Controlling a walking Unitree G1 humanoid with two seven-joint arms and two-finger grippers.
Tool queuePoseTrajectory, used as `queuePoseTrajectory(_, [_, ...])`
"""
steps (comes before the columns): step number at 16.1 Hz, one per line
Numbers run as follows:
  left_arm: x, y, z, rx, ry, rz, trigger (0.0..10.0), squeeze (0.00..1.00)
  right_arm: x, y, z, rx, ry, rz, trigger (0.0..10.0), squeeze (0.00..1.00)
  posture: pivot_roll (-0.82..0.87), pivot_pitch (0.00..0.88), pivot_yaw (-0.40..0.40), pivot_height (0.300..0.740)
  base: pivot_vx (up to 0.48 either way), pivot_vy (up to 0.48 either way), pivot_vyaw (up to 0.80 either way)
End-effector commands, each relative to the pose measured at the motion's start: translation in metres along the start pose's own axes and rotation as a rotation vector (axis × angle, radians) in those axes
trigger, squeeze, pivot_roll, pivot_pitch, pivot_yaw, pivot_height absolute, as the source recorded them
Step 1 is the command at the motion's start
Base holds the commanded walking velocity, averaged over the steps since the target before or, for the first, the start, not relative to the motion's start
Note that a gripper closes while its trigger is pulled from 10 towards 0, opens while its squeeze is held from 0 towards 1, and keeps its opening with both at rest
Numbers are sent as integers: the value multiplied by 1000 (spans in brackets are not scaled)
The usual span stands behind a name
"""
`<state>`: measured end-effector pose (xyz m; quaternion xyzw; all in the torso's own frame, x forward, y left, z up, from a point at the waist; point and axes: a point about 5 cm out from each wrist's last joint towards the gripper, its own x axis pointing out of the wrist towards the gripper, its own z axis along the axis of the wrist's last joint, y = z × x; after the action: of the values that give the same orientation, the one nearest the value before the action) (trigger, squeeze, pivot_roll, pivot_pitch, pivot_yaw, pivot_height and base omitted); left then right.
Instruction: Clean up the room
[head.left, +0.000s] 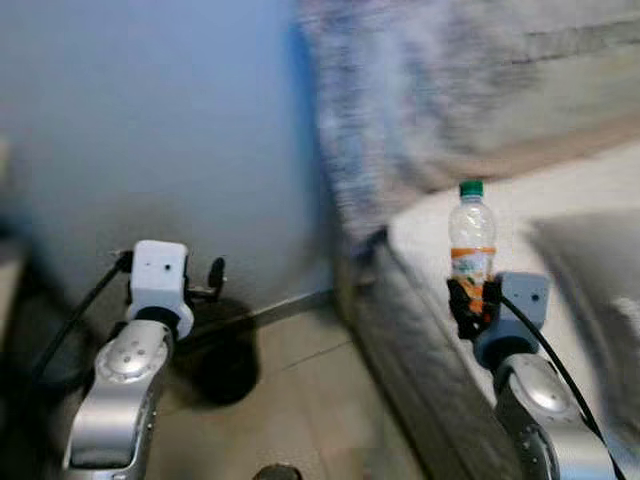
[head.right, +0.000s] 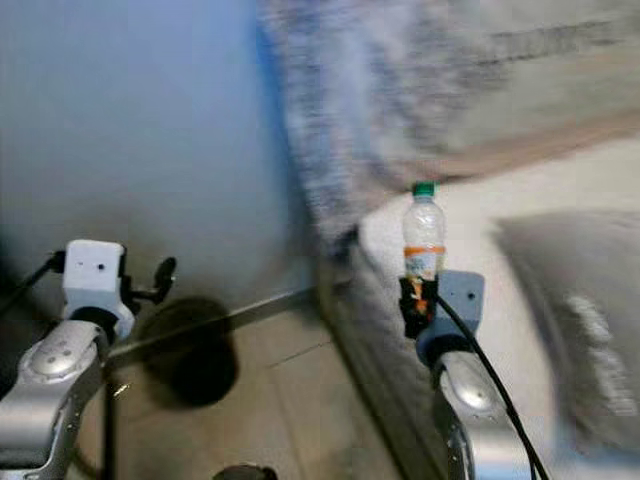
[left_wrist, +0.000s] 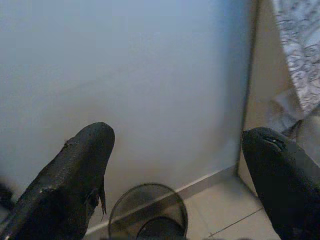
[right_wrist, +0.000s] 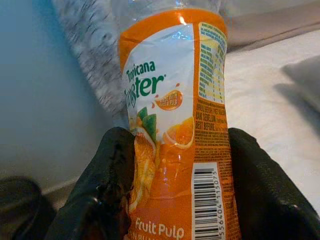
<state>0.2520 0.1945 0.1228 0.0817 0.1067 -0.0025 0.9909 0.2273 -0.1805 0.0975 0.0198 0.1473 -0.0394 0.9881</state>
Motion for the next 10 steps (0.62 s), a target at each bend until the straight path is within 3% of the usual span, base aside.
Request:
queuePoseTrajectory(1, [2,2,1,10,-9,-3,10000,0,1,-1,0,-8,7,-15,10000,0,-26,0,36,740,0,0,800])
queuePoseTrajectory(3, [2,1,1,-2,-16,-5,10000,0,2,-5,-2,-20,17,-23,10000,0,-20,0,28,740,0,0,800])
queuePoseTrajectory(5, [7,0,1,-4,-28,-19,10000,0,7,-10,-3,-43,27,-43,10000,0,-11,0,21,740,362,0,625])
queuePoseTrajectory(10, [11,-3,0,5,-31,-37,10000,0,13,-5,0,-45,18,-66,10000,0,-9,0,12,740,343,0,0])
